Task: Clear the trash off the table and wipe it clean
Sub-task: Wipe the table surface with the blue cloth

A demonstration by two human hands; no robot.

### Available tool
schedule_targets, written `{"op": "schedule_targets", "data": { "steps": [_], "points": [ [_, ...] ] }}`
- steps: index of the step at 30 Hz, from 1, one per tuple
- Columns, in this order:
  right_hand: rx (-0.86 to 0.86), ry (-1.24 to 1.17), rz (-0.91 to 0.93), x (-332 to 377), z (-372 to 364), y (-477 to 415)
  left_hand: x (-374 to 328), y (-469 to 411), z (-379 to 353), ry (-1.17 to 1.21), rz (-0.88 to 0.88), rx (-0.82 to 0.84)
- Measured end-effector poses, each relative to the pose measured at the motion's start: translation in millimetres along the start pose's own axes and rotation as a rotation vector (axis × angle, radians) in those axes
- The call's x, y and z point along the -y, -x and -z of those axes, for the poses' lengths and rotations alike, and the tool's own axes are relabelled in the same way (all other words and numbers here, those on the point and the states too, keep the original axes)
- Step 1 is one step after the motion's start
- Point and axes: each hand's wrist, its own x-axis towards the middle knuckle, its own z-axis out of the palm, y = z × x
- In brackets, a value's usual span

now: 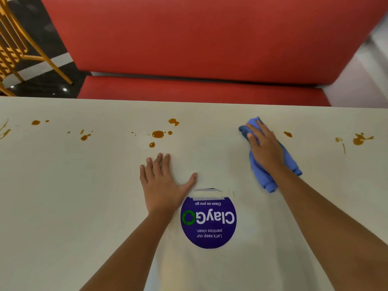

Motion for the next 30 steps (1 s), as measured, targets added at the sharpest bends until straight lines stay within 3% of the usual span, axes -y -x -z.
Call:
{"op": "schedule_targets", "data": {
  "steps": [10,17,24,30],
  "points": [
    [0.004,-0.088,-0.198,10,4,60,2,0,0,0.012,-0.027,0.022],
    [0.135,-0.122,0.017,41,-12,66,3,0,-2,0.021,-0.044,0.020],
    [0.278,-0.003,0.437,72,-35,47,3,0,-2,0.021,-0.027,-0.044],
    [0.218,-0.046,0.334,62,-40,-11,2,-1,-2,-0.008,0.007,-0.041]
  ]
}}
